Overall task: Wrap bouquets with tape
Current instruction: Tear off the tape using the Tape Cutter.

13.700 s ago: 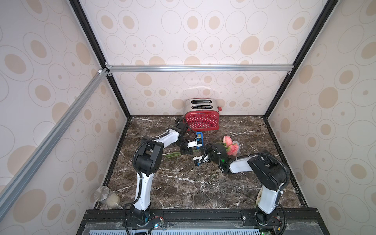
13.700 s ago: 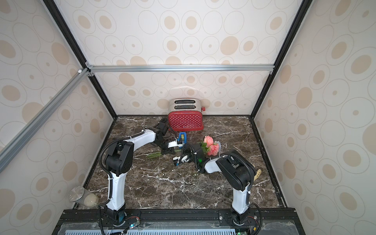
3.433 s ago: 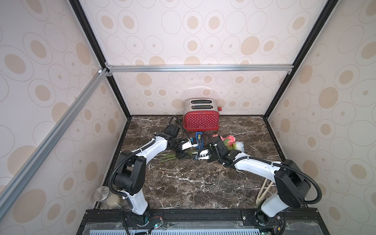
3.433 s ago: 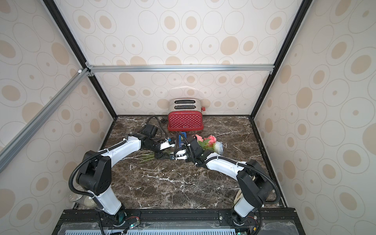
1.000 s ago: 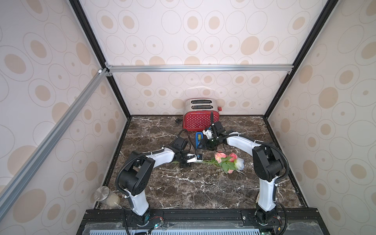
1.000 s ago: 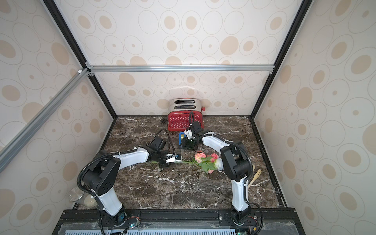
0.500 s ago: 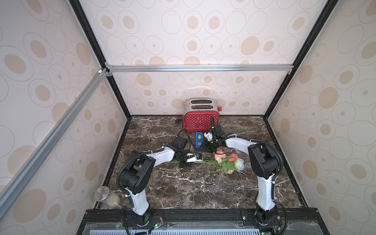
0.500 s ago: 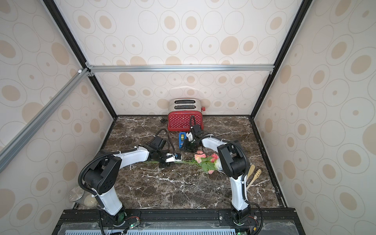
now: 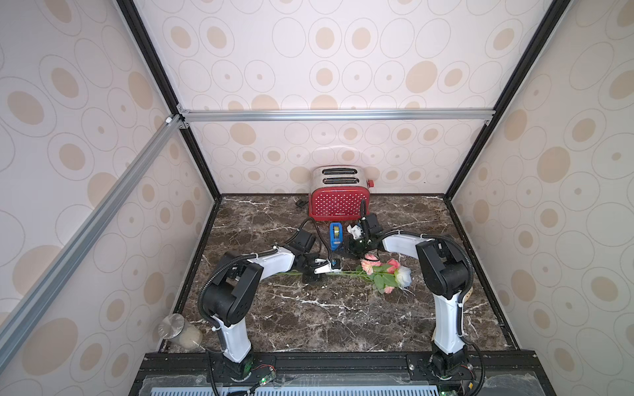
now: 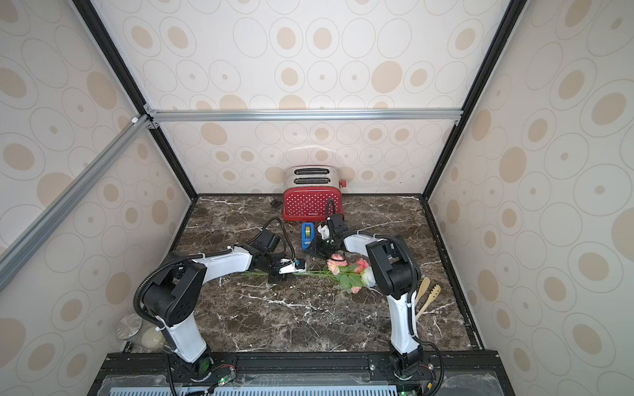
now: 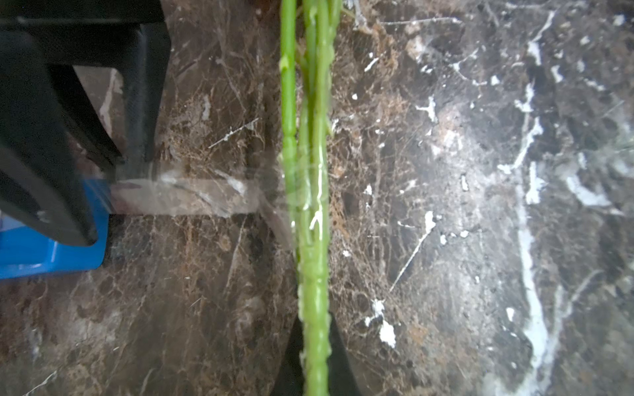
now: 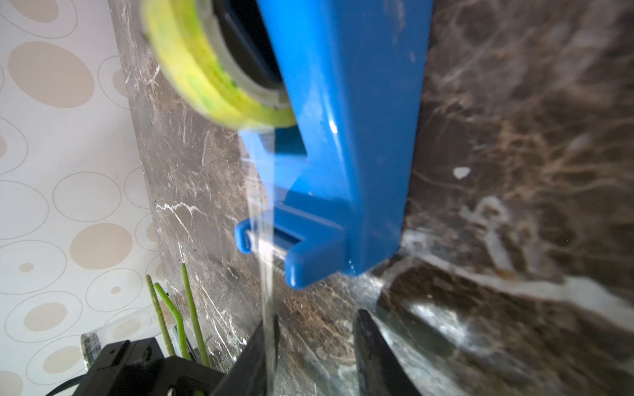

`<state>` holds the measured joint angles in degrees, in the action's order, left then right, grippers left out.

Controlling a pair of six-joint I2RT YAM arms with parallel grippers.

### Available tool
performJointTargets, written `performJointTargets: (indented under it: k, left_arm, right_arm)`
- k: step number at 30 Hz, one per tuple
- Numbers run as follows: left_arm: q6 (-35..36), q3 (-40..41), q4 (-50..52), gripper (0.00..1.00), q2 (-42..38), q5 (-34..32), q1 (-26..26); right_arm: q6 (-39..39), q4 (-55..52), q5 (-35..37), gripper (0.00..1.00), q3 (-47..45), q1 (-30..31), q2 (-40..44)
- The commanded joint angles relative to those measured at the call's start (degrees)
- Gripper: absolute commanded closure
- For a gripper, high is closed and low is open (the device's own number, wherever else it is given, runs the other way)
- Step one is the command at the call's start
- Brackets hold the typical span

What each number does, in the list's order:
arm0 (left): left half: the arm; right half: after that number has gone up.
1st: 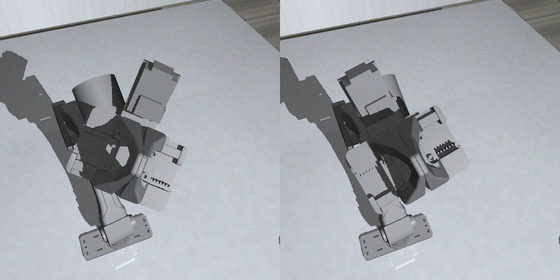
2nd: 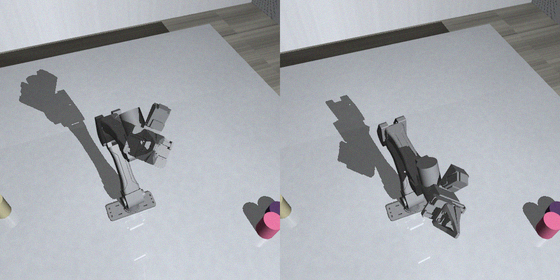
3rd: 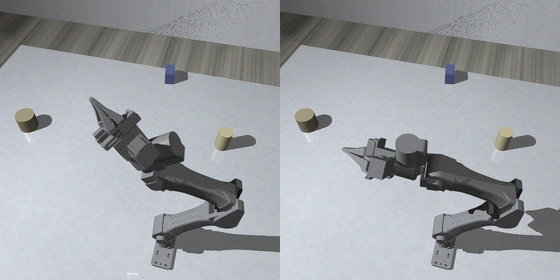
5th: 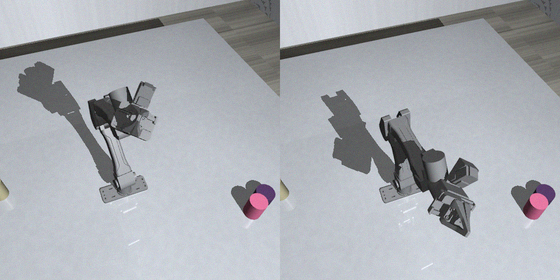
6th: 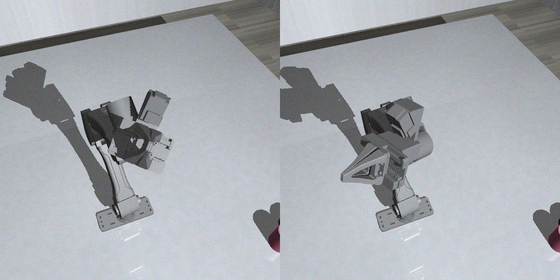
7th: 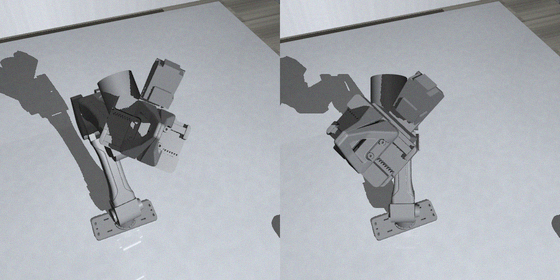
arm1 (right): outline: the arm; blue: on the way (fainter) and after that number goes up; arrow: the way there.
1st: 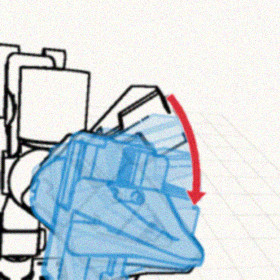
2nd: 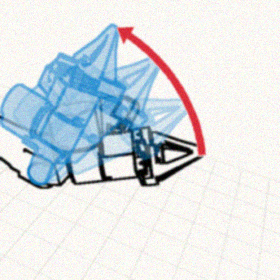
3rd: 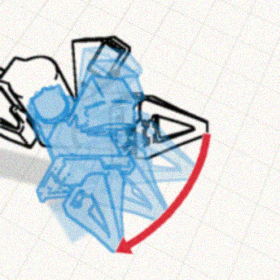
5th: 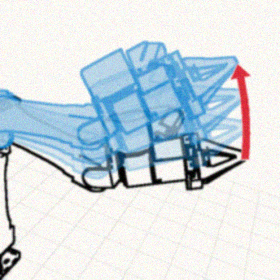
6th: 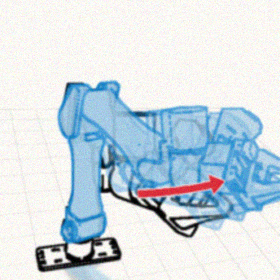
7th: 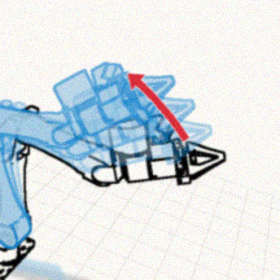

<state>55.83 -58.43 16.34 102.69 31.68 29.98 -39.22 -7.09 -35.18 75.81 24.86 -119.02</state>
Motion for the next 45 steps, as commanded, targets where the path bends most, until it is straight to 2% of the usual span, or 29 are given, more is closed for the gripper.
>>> performJointTargets:
  k: [1, 8, 22, 30, 32, 34, 36, 38, 42, 45]
  left_arm:
    - [3.0, -1.3, 3.3, 1.00, 0.7, 2.9, 0.2]
    - [3.3, -1.4, 3.8, 1.00, 0.8, 2.7, 0.3]
    - [3.3, -1.4, 4.2, 1.00, 0.8, 2.4, 0.3]
    - [3.4, -1.4, 4.1, 1.00, 0.7, 2.2, 0.3]
    - [3.3, -1.4, 4.2, 1.00, 0.7, 2.2, 0.3]
    - [3.4, -1.4, 4.3, 1.00, 0.7, 2.2, 0.2]
    - [3.4, -1.3, 4.3, 1.00, 0.7, 2.2, 0.2]
    - [3.5, -1.3, 4.1, 1.00, 0.4, 2.1, 0.2]
    - [3.4, -1.2, 4.0, 1.00, 0.2, 2.1, 0.3]
    - [3.5, -1.1, 3.7, 1.00, -0.2, 2.0, 0.2]
  right_arm:
    - [-2.0, 4.0, -1.7, 0.62, -0.9, -0.4, 1.2]
    - [-1.6, 6.6, -3.3, 0.54, -1.6, -0.7, 2.6]
    - [-3.1, 9.7, -3.2, 0.68, -4.6, -2.1, 2.1]
    - [-4.7, 12.2, -4.6, 0.68, -5.0, -2.0, 1.7]
    - [-4.7, 11.7, -4.2, 0.70, -4.8, -2.0, 1.6]
    - [-4.6, 11.1, -3.8, 0.78, -4.7, -2.0, 1.1]
    - [-4.7, 10.3, -3.5, 0.87, -4.5, -2.0, 0.4]
    - [-5.0, 9.9, -3.3, 1.00, -4.6, -2.0, -0.4]
    - [-5.0, 7.3, -0.9, 1.00, -5.1, -2.0, -1.0]
    - [-3.6, 2.5, 3.8, 1.00, -5.6, -1.6, -0.5]
